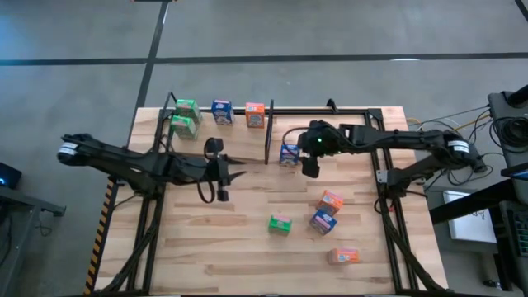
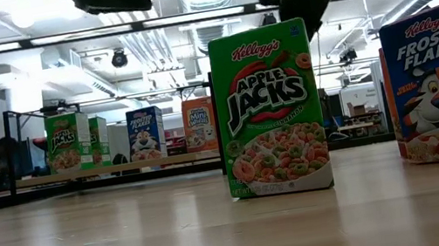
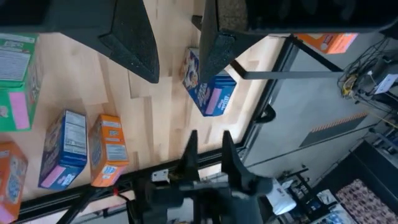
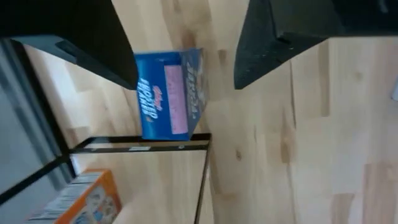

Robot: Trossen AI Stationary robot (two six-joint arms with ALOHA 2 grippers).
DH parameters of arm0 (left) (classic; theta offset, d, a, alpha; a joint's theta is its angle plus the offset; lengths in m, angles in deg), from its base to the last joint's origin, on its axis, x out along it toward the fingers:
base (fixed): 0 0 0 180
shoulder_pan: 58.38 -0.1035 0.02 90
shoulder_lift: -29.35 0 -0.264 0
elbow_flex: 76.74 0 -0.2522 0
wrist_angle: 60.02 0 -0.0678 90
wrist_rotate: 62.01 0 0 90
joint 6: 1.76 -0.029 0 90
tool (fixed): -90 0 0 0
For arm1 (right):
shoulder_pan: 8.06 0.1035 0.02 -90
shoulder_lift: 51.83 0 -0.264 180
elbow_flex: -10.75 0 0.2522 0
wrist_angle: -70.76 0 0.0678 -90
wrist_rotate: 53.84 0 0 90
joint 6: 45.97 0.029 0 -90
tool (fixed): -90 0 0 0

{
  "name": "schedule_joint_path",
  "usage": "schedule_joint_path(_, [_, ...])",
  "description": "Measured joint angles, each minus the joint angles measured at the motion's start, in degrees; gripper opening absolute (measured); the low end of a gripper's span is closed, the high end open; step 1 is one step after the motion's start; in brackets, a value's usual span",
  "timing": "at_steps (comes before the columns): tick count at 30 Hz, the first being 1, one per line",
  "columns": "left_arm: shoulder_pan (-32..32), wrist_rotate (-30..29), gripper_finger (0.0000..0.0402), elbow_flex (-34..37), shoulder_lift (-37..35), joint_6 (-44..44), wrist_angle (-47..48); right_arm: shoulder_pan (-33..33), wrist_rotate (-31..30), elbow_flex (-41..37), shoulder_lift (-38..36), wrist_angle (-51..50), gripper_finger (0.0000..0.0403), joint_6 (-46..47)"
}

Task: Stack cereal on shelf
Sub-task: Put the top blue cereal box on the shelf aligned with the blue cereal box

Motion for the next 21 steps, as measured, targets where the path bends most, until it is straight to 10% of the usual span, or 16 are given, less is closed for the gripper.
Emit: schedule_joint_path(21, [0.02,0.02,0.0097,9.55,-21.94,0.39,-5.48,-5.66,4.10,4.92,13.24,0.62,0.0268,-2.05])
